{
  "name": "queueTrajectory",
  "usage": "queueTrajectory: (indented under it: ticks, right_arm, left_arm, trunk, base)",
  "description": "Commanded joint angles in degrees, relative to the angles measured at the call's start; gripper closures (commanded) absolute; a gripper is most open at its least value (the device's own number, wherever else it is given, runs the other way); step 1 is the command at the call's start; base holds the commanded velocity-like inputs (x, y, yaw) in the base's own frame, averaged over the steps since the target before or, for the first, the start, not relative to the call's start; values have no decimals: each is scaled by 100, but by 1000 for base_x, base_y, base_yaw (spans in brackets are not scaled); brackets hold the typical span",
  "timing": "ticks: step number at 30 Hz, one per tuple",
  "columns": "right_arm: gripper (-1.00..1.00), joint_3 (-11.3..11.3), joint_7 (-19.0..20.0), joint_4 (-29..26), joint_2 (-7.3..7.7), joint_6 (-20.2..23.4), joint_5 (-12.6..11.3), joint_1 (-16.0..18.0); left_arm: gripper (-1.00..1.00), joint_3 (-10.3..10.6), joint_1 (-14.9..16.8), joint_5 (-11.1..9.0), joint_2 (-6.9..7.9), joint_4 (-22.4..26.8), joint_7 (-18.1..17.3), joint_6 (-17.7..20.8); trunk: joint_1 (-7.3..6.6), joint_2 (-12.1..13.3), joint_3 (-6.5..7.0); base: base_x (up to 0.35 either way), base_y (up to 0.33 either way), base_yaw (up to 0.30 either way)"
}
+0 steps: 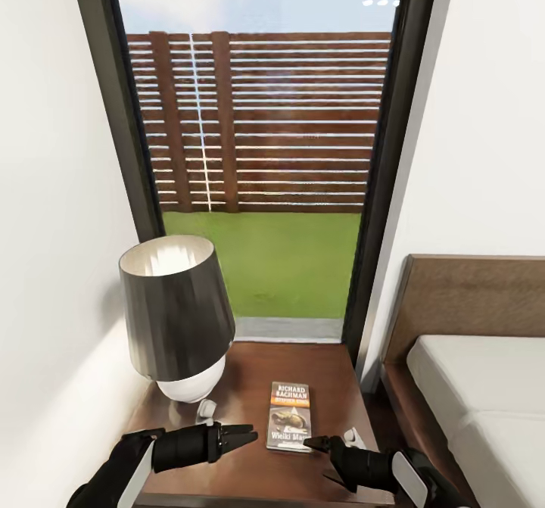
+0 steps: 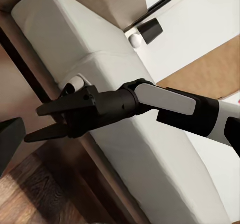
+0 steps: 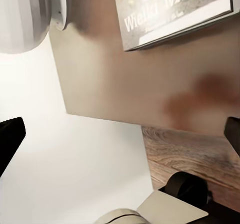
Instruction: In the bedroom, move the book from the bed onto either nightstand, and place the two sandals side by side next to the bed.
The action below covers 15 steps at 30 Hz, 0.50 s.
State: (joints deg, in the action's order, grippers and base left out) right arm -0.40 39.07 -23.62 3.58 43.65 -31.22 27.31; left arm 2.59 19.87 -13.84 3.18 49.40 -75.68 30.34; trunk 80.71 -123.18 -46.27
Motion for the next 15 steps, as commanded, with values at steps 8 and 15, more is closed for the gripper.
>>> queueTrajectory:
  ticks: [8, 15]
  right_arm:
    - [-100, -4, 4, -2, 3, 29, -10, 2]
    - [-100, -4, 4, -4, 3, 27, -10, 2]
  left_arm:
    - [-100, 30, 2, -49, 7, 0, 9, 60]
    - [-100, 31, 0, -49, 7, 0, 87, 58]
  trunk:
    - [-177, 320, 138]
    - [-331, 601, 264]
  base:
    - [0, 0, 0]
    - [0, 0, 0]
